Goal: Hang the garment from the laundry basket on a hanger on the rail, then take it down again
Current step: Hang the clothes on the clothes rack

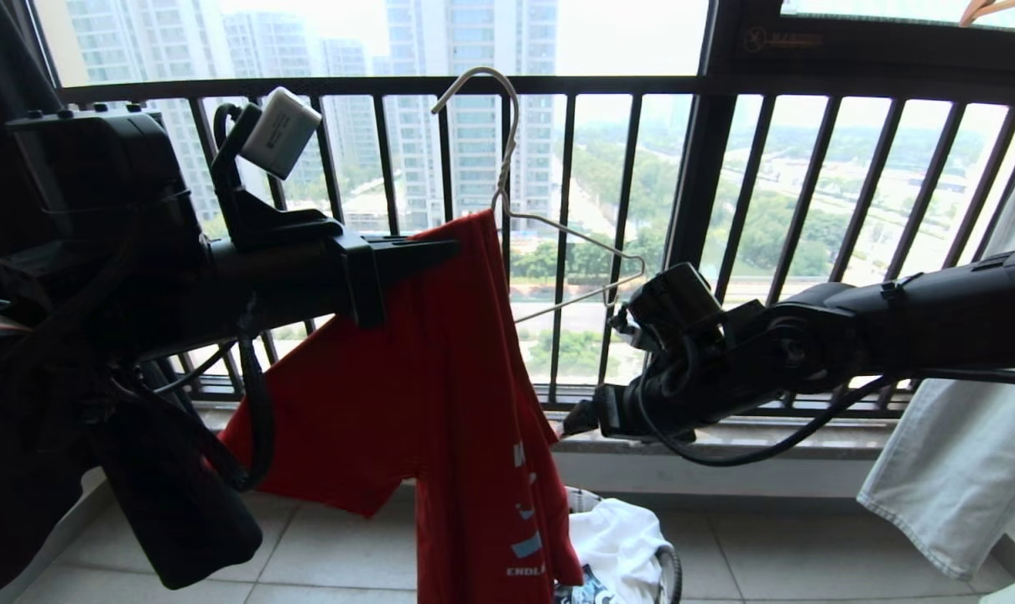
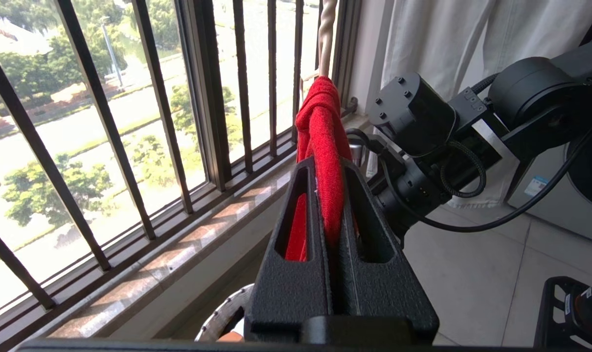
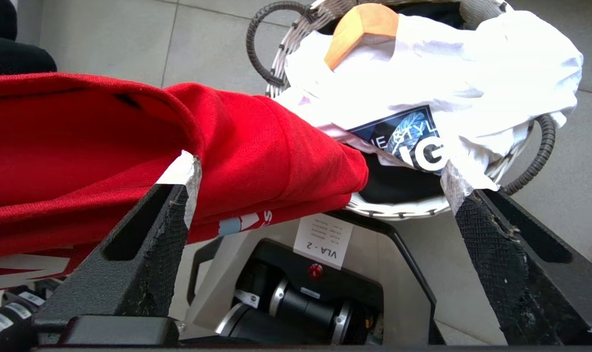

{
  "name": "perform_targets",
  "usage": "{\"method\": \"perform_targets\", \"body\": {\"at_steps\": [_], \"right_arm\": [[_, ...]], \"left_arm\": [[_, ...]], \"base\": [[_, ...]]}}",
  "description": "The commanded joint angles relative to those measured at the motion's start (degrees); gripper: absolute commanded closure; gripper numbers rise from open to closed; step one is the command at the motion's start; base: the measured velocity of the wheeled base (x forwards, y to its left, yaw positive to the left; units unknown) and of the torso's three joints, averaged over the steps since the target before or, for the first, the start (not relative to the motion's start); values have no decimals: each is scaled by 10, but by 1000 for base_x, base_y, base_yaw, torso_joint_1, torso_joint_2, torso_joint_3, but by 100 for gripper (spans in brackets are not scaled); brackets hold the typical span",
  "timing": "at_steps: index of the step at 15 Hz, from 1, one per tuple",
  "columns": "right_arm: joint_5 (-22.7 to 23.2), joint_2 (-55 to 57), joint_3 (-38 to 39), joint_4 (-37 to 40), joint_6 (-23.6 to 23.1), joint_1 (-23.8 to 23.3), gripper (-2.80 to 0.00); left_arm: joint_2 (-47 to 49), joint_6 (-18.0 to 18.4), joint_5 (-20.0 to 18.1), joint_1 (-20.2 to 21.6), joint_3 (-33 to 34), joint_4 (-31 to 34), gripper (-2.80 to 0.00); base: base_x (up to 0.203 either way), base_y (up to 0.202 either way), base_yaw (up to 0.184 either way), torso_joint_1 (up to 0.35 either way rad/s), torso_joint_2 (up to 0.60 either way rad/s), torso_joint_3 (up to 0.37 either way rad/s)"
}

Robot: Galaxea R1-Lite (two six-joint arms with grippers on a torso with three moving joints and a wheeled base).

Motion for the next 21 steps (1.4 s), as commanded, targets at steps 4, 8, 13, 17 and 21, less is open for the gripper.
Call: {"method": "perform_targets", "body": {"at_steps": [4, 8, 13, 17, 21], "right_arm": [[-5, 16, -9, 7, -3, 3, -280], [-2, 15, -20, -22, 48, 3, -280], [-4, 15, -13, -141, 151, 3, -280], [1, 7, -7, -159, 174, 13, -280], [59, -24, 10, -157, 171, 13, -280]], "left_arm": [[0, 0, -2, 0, 1, -2, 0], [-3, -2, -3, -1, 3, -2, 0], [-3, -2, -3, -3, 5, -1, 0], [-5, -2, -3, -3, 7, -1, 0], [-5, -2, -3, -3, 7, -2, 0]], "base": [[0, 0, 0, 0, 0, 0], [0, 0, 0, 0, 0, 0], [0, 0, 0, 0, 0, 0], [0, 0, 0, 0, 0, 0], [0, 0, 0, 0, 0, 0]]}}
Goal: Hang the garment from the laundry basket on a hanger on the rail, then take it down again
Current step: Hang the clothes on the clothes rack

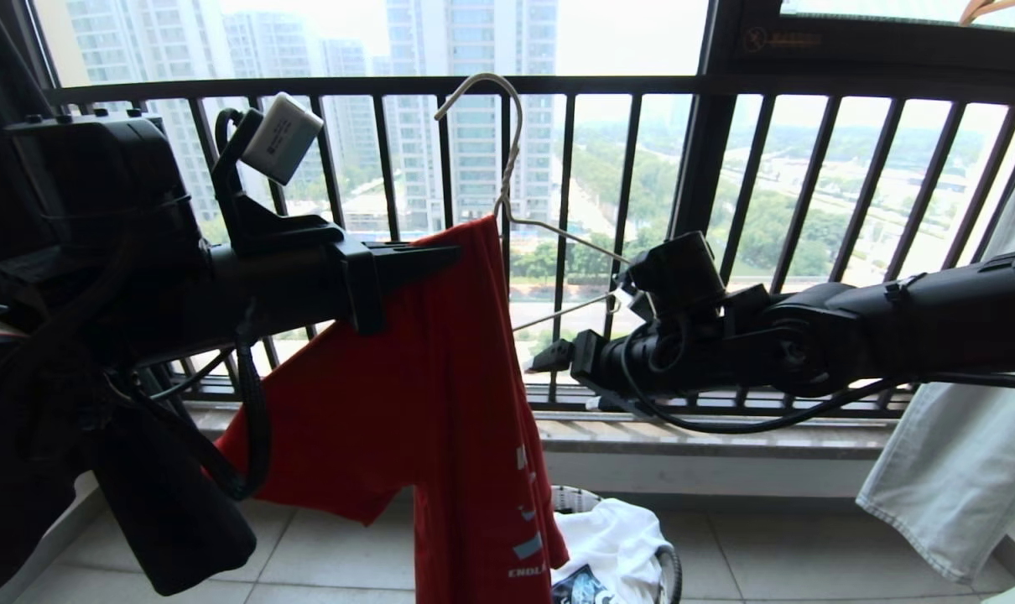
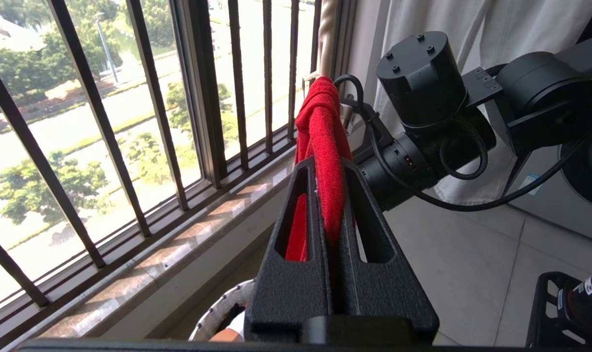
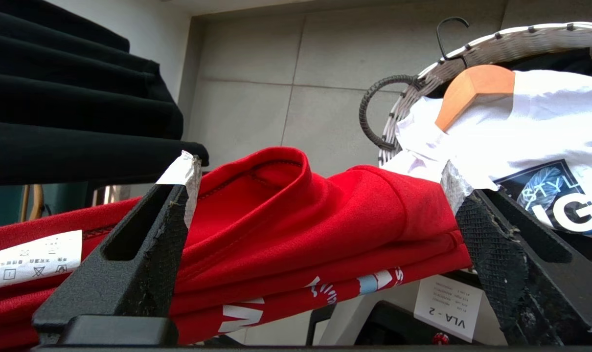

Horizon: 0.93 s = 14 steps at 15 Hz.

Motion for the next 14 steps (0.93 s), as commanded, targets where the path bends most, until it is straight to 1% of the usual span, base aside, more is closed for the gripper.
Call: {"method": "perform_targets", "body": {"at_steps": [1, 4, 9, 14], "right_arm": [[20, -21, 9, 3, -3, 1, -280], [54, -23, 15, 4, -10, 2, -280], [59, -20, 15, -1, 8, 8, -280], [66, -19, 16, 1, 4, 9, -280]], "left_arm": [[0, 0, -2, 0, -1, -3, 0], [0, 0, -2, 0, -1, -3, 0], [0, 0, -2, -1, 1, -2, 0], [1, 0, -2, -5, 1, -2, 0]], "base": [[0, 0, 0, 0, 0, 0], [0, 0, 0, 0, 0, 0], [0, 0, 0, 0, 0, 0], [0, 0, 0, 0, 0, 0]]}}
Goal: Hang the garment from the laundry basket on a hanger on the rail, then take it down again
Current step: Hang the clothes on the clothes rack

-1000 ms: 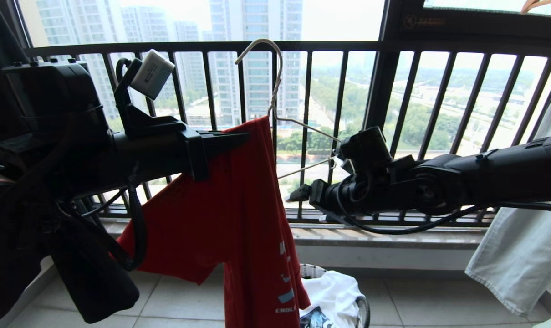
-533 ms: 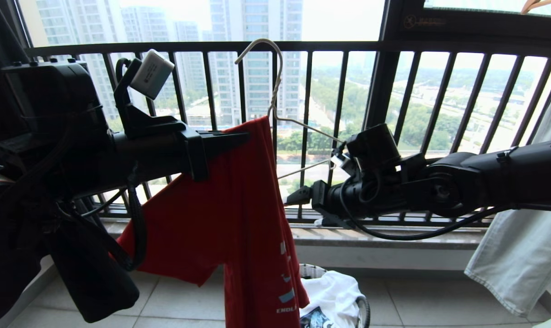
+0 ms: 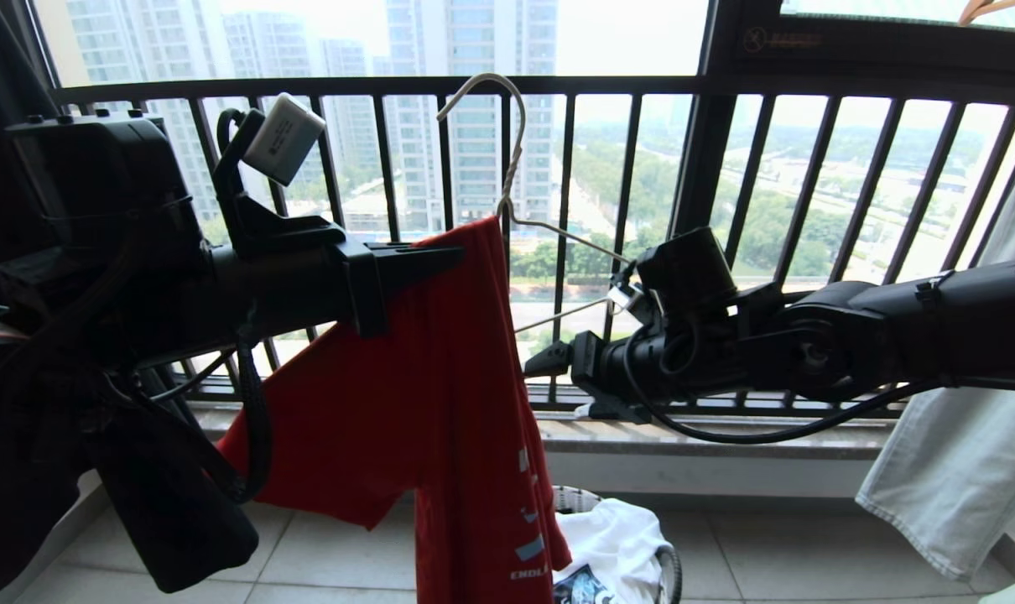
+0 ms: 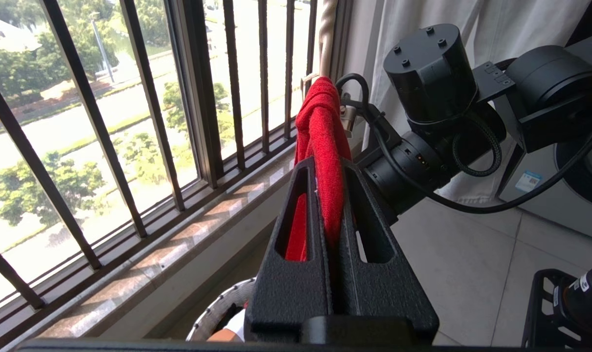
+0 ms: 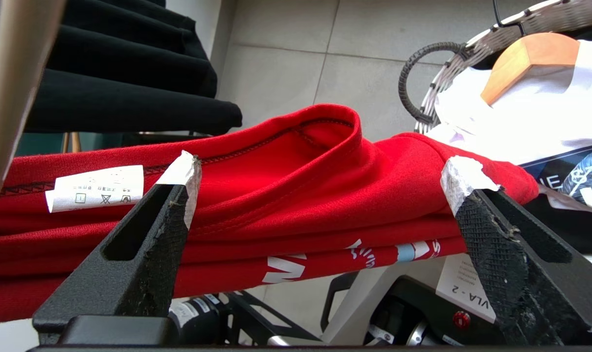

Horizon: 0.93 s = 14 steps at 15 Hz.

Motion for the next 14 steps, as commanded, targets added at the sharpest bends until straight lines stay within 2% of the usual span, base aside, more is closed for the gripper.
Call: {"method": "perform_targets", "body": {"at_steps": [1, 14], "right_arm": [[4, 2, 2, 2, -1, 2, -280], [3, 14, 14, 1, -16, 19, -280]], "left_arm": [[2, -1, -2, 0, -1, -3, 0], [-2, -1, -2, 0, -1, -3, 0]], "base": [[0, 0, 0, 0, 0, 0], [0, 0, 0, 0, 0, 0]]}}
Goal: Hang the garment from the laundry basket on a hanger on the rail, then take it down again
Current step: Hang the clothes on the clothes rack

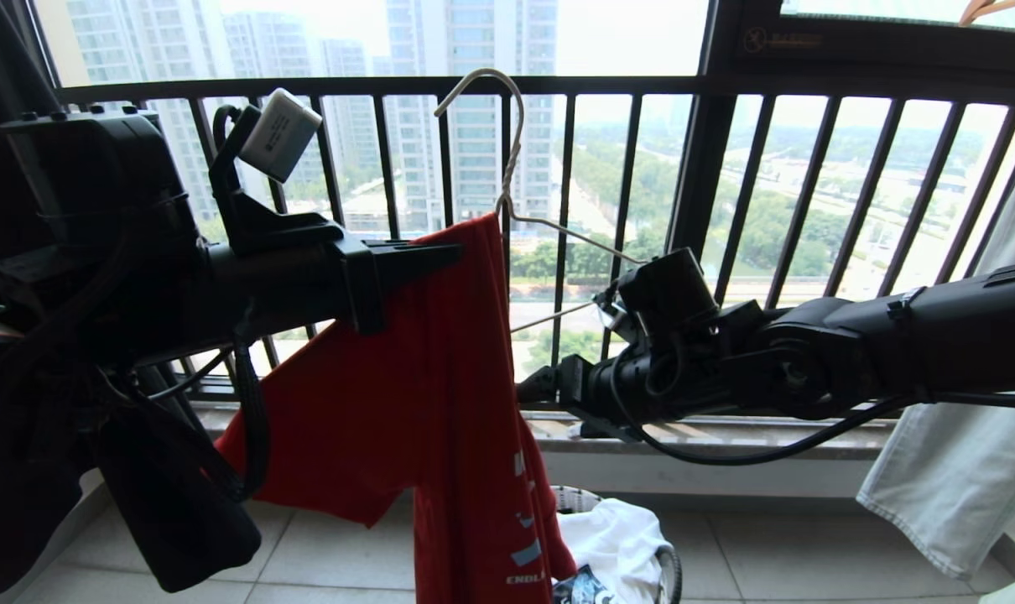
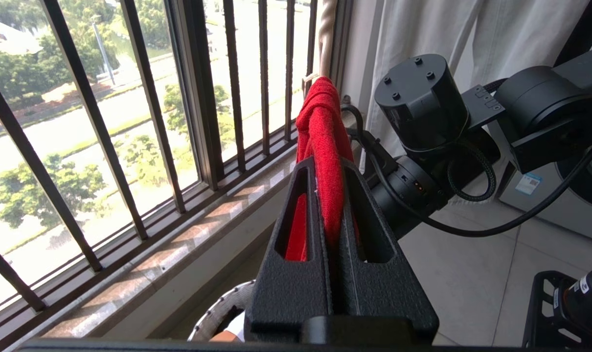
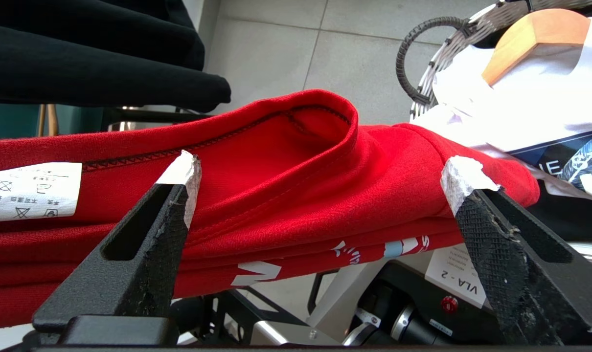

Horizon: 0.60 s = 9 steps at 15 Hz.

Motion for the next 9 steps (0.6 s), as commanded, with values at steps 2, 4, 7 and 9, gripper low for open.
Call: {"method": "perform_targets", "body": {"at_steps": [2, 4, 7, 9], "right_arm": [[0, 1, 3, 1, 1, 1, -280], [0, 1, 8, 2, -9, 1, -280], [-1, 0, 11, 1, -12, 1, -280], [-2, 2, 11, 1, -12, 1, -280]], "left_arm": [[0, -1, -2, 0, 0, -2, 0], [1, -1, -2, 0, 0, -2, 0], [-2, -1, -2, 0, 0, -2, 0], [-7, -1, -2, 0, 0, -2, 0]], "base": [[0, 0, 0, 0, 0, 0], [0, 0, 0, 0, 0, 0], [0, 0, 0, 0, 0, 0], [0, 0, 0, 0, 0, 0]]}}
